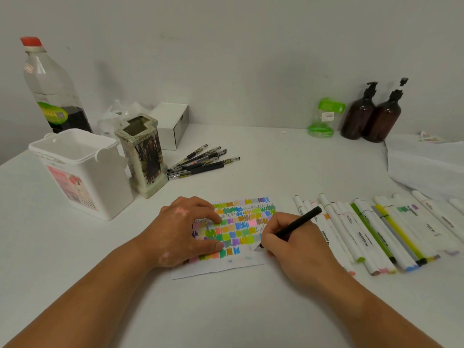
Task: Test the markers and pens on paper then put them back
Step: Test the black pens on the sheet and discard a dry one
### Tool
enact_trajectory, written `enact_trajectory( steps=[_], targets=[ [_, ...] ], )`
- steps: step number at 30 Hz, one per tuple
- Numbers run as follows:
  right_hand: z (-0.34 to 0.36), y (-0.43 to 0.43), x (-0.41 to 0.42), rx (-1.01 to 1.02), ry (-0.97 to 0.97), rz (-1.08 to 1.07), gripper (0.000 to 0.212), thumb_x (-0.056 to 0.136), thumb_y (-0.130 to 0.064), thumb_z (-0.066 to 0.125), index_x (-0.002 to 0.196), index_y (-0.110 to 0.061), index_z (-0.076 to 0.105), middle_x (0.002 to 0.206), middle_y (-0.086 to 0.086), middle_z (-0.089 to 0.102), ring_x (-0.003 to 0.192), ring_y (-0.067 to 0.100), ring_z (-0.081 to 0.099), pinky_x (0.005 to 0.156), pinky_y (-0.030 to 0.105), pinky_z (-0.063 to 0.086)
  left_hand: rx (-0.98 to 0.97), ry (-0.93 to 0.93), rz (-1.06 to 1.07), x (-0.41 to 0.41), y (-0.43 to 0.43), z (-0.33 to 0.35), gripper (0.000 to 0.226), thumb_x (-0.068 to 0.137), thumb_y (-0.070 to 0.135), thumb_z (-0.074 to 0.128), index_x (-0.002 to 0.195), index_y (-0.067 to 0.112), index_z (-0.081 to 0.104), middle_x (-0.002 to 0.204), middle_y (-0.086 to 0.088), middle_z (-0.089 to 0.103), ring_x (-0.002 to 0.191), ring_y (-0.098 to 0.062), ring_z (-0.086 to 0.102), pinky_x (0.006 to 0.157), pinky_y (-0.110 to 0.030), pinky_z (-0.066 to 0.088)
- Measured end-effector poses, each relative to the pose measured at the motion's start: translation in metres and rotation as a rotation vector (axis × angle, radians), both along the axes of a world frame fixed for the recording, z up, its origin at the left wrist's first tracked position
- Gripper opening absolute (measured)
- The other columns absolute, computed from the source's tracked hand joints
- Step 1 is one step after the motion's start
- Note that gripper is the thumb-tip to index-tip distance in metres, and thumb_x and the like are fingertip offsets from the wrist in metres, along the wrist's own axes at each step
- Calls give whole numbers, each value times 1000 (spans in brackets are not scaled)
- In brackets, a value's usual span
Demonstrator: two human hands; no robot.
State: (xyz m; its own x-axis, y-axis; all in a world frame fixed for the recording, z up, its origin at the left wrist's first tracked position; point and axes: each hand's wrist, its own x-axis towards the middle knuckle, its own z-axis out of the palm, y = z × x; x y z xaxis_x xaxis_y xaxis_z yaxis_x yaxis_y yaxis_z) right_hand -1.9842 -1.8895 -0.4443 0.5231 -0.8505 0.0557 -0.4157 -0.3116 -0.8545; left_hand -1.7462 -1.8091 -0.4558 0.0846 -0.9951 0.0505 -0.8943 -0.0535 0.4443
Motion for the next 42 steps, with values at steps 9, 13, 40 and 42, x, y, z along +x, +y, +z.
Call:
enact_trajectory(
  steps=[9, 13, 40, 42],
  targets=[
    [11, -2, -23, 307, -468, -27, 9, 76, -21, 78, 81, -15, 75, 60, 10, 62, 53, 20, 54, 47, 26, 44, -248, 54, 133, -7, 10, 10, 31, 83, 52, 70, 111, 38, 69, 116, 23, 59, 109, 0, 52, 99, -29, 48],
    [15, 4, -37, 519, -687, -50, 31, 92, 6, 49, 79, -6, 74, 74, 26, 68, 56, 26, 60, 46, 30, 49, -347, 125, 227, -23, 17, 30, 23, 87, 43, 70, 110, 46, 65, 110, 29, 60, 105, 5, 54, 94, -22, 48],
    [-61, 213, -47, 367, 4, 757, 22, 77, -33, 83, 95, -27, 73, 68, 0, 68, 56, 11, 63, 51, 19, 46, -80, 851, 1157, -66, 451, -140, 12, 85, 26, 74, 87, 15, 78, 80, -10, 71, 72, -24, 60, 71, -39, 48],
    [-79, 217, -33, 410, 58, 768, 16, 84, -19, 83, 96, -20, 73, 67, 2, 66, 55, 10, 62, 52, 15, 44, 12, 997, 1412, -69, 473, -192, 8, 85, 16, 74, 85, 9, 79, 79, -11, 70, 69, -23, 55, 64, -36, 42]
  ],
)
